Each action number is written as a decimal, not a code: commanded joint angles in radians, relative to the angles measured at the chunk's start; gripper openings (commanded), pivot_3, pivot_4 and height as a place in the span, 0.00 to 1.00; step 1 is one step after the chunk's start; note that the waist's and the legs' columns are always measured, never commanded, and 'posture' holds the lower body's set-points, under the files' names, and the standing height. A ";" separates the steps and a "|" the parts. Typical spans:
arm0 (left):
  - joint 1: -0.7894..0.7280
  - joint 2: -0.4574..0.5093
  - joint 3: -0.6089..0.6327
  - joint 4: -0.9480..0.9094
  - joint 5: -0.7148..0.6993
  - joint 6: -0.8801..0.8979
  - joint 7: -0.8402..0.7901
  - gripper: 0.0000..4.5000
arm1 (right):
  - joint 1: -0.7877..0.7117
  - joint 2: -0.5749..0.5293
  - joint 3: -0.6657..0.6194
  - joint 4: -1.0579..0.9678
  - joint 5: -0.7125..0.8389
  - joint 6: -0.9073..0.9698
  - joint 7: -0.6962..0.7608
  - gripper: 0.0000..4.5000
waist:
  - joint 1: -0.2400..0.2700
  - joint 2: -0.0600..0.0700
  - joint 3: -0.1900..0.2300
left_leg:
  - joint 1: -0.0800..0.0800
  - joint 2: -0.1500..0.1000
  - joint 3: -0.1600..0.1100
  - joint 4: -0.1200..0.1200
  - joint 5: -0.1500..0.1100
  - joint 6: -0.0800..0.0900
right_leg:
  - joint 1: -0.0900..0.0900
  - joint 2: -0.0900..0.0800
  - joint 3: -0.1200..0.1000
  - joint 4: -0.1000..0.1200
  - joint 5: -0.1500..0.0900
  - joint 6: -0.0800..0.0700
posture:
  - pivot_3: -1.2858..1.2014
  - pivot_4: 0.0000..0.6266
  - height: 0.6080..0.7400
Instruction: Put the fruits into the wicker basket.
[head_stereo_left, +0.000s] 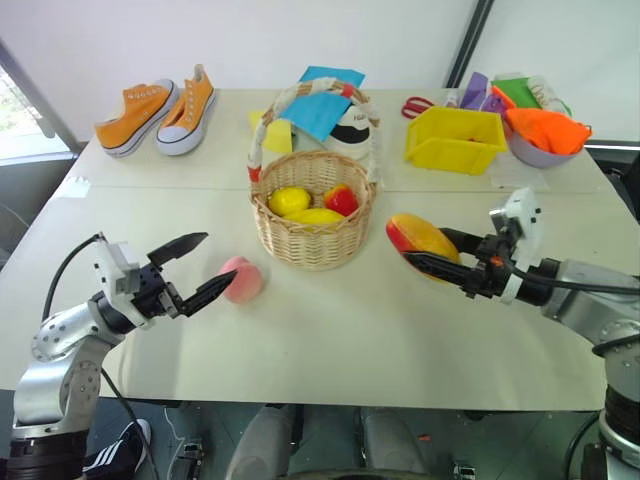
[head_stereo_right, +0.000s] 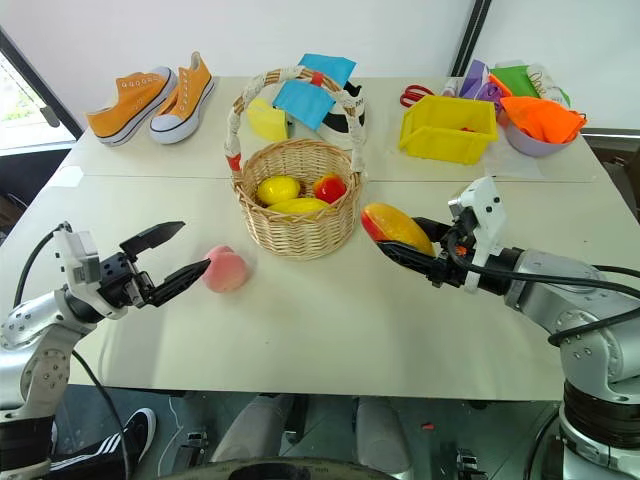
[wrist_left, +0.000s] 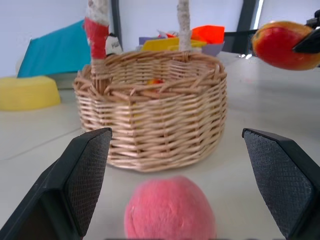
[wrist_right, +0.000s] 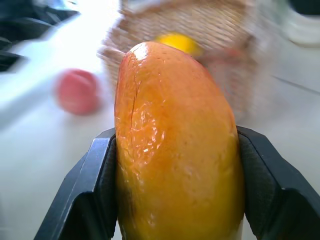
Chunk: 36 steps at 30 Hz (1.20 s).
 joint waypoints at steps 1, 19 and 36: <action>0.008 0.011 0.020 -0.014 -0.009 -0.009 -0.009 1.00 | -0.172 0.059 0.110 -0.032 0.012 -0.008 -0.105 0.56 | 0.000 0.000 0.000 | 0.000 0.000 0.001 0.000 0.000 0.000 | 0.000 -0.001 0.000 0.000 0.000 -0.001 | 0.52 0.24 1.00; 0.096 -0.038 0.012 -0.136 -0.011 0.005 0.087 1.00 | -0.546 0.354 0.583 0.498 -0.504 -0.394 -0.212 0.67 | 0.007 -0.001 0.000 | 0.000 0.000 0.000 -0.002 0.001 -0.001 | -0.003 0.000 -0.002 0.000 0.005 0.006 | 0.52 0.24 1.00; 0.088 -0.030 -0.011 -0.125 0.033 0.038 0.174 1.00 | -0.165 0.152 0.257 0.185 -0.328 -0.561 0.095 0.99 | 0.016 -0.001 -0.001 | 0.000 0.000 -0.001 -0.001 -0.001 -0.003 | -0.001 0.000 -0.004 -0.002 0.005 0.006 | 0.52 0.24 1.00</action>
